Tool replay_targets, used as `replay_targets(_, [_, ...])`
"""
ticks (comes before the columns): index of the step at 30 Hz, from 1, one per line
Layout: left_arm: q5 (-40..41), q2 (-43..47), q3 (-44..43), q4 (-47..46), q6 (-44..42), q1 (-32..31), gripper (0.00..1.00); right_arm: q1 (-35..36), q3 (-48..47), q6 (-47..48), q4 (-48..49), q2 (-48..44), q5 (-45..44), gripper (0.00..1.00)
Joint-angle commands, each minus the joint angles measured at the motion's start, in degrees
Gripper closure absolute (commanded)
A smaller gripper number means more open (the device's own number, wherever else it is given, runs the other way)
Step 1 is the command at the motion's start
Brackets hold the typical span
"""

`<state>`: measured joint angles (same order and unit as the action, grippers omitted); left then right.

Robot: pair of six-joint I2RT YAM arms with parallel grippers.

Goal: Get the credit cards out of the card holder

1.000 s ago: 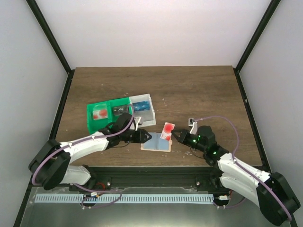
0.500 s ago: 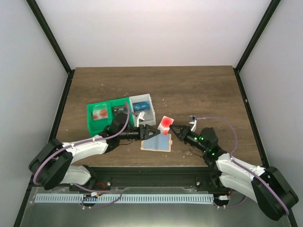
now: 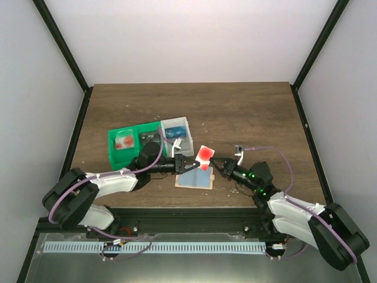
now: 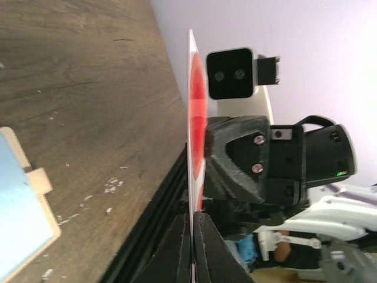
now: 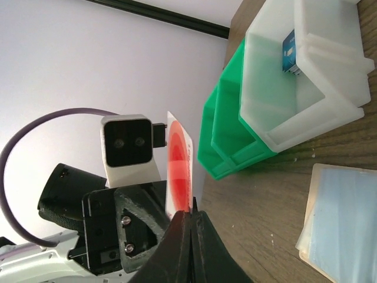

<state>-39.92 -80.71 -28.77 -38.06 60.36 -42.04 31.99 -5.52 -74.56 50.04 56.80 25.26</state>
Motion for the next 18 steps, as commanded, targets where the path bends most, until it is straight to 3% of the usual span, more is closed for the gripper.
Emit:
replay_targets(1, [-2.5,-1.4,2.1,-8.2,2.6,0.1,1.00,-0.1,1.5,2.8,1.1,-0.9,2.4,0.98])
replay_targets(5, [-5.3,-2.1,4.0,-14.4,5.2,0.7,1.00,-0.4,-0.2,11.8,-8.2,-4.3,4.1,0.85])
replay_targets(8, [-7.9,-0.9,4.3,-13.1,3.4,1.9,1.00,-0.9,-2.6,18.7,-17.6,-9.7,4.5,0.79])
replay_targets(14, [-10.7,3.7,3.7,1.3,-7.2,5.0,1.00,-1.2,-13.6,34.9,-42.4,-19.2,0.0,0.60])
replay_targets(18, [-10.2,6.6,0.4,19.3,-17.4,6.3,1.00,-1.2,-22.9,44.4,-57.6,-18.2,-3.1,0.53])
